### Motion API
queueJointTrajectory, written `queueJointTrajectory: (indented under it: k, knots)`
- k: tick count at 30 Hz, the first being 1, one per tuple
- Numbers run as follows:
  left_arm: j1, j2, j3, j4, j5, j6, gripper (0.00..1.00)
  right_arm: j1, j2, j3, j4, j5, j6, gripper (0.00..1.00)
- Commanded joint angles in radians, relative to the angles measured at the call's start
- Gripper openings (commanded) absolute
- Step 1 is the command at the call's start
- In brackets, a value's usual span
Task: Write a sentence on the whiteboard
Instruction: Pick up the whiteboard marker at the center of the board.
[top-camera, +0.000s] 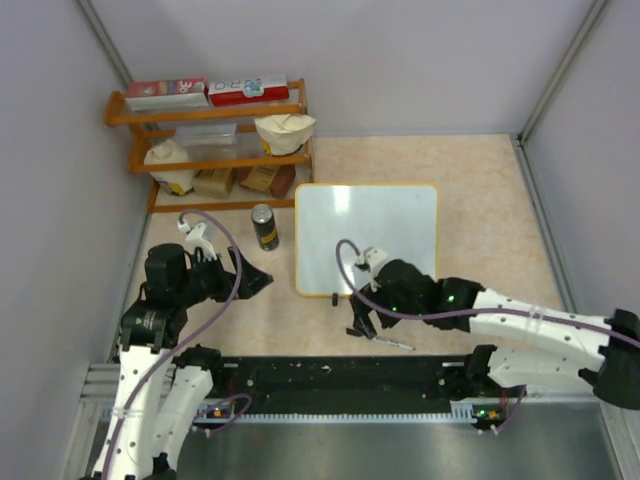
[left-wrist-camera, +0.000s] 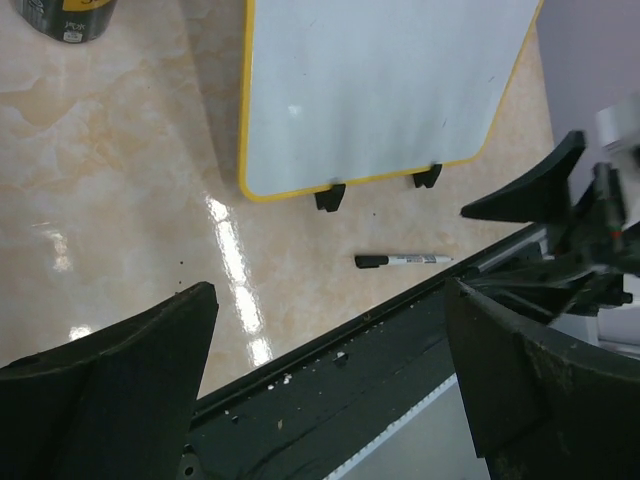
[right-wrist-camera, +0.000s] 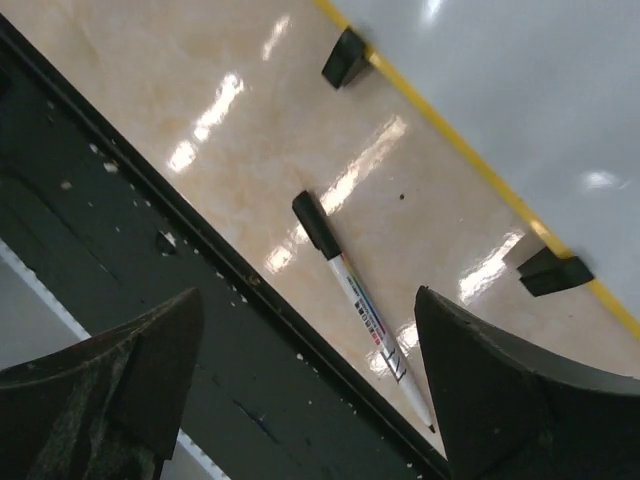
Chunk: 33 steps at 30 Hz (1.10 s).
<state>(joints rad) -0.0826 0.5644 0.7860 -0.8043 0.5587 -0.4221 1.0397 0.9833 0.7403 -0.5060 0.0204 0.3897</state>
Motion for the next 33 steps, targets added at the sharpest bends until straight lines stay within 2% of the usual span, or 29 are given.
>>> queueJointTrajectory:
  k: [1, 7, 9, 10, 13, 14, 15, 18, 21, 22, 27, 33]
  knots:
    - [0.001, -0.008, -0.017, 0.096, 0.046, -0.070, 0.99, 0.123, 0.170, -0.022, 0.009, 0.112, 0.070, 0.80]
    - [0.001, 0.006, -0.030, 0.108, 0.064, -0.067, 0.98, 0.180, 0.386, 0.022, 0.032, 0.158, 0.077, 0.62]
    - [0.001, 0.009, -0.039, 0.108, 0.076, -0.067, 0.97, 0.180, 0.419, 0.034, 0.040, 0.159, 0.063, 0.60]
    - [0.001, 0.008, -0.040, 0.106, 0.084, -0.066, 0.97, 0.180, 0.442, 0.040, 0.044, 0.161, 0.063, 0.54]
    - [0.001, 0.003, -0.051, 0.106, 0.084, -0.066, 0.97, 0.180, 0.465, 0.039, 0.066, 0.168, 0.058, 0.49]
    - [0.001, -0.003, -0.053, 0.106, 0.083, -0.067, 0.97, 0.181, 0.480, 0.037, 0.067, 0.164, 0.058, 0.46]
    - [0.001, -0.003, -0.053, 0.106, 0.083, -0.069, 0.97, 0.180, 0.491, 0.039, 0.073, 0.159, 0.060, 0.37]
    - [0.001, -0.021, -0.039, 0.108, 0.089, -0.084, 0.96, 0.183, 0.532, 0.031, 0.090, 0.133, 0.060, 0.31]
    - [0.001, -0.032, 0.008, 0.109, 0.128, -0.109, 0.97, 0.204, 0.580, 0.044, 0.087, 0.128, 0.060, 0.12]
    - [0.001, -0.032, 0.025, 0.108, 0.135, -0.119, 0.97, 0.218, 0.591, 0.047, 0.087, 0.127, 0.060, 0.00]
    - [0.001, -0.047, 0.151, 0.053, 0.098, -0.116, 0.98, 0.227, 0.580, 0.077, 0.087, 0.118, 0.069, 0.00]
    - [0.001, -0.081, 0.160, 0.030, 0.095, -0.125, 0.98, 0.227, 0.376, 0.189, 0.086, 0.137, 0.078, 0.00]
